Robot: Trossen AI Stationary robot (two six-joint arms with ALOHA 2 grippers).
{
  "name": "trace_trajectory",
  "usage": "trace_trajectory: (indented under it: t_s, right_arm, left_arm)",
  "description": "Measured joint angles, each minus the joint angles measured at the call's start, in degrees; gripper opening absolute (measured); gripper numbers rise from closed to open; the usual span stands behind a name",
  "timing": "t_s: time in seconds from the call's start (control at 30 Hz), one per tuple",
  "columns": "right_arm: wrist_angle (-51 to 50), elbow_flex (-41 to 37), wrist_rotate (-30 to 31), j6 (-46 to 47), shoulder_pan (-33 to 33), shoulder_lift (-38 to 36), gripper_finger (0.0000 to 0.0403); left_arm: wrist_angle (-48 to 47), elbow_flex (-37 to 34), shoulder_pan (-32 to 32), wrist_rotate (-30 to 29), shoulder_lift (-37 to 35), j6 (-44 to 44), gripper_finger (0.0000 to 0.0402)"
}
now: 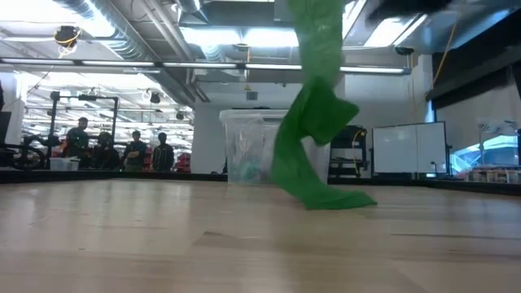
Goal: Roll bandage
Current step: Roll the green bandage
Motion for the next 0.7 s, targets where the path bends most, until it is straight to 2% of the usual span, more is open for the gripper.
trace_trajectory:
  t_s: [0.1, 0.33, 0.47, 0.7]
  right_arm:
    - [-2.09, 0.01, 3.97, -0.28, -1.82, 4.54, 0.0258]
    - [-3.34, -1.65, 2.34, -1.64, -6.83, 11.17, 0.0223]
    - [5.67, -7.55, 1.49, -1.9, -8.53, 11.19, 0.0187]
    - [24.05, -15.78, -4.22, -2.58, -13.02, 11.13, 0.0133]
  left_arm:
    - [0.13, 0.0, 0.98, -0.08, 0.0, -0.2, 0.0002]
    - [0.13, 0.0, 1.9, -0.28, 0.0, 1.03, 0.0002]
    - [0.17, 0.0, 2.9, -3.27, 0.0, 1.09, 0.0002]
    - [0.16, 0.0, 4.02, -3.44, 0.0, 1.07, 0.0002]
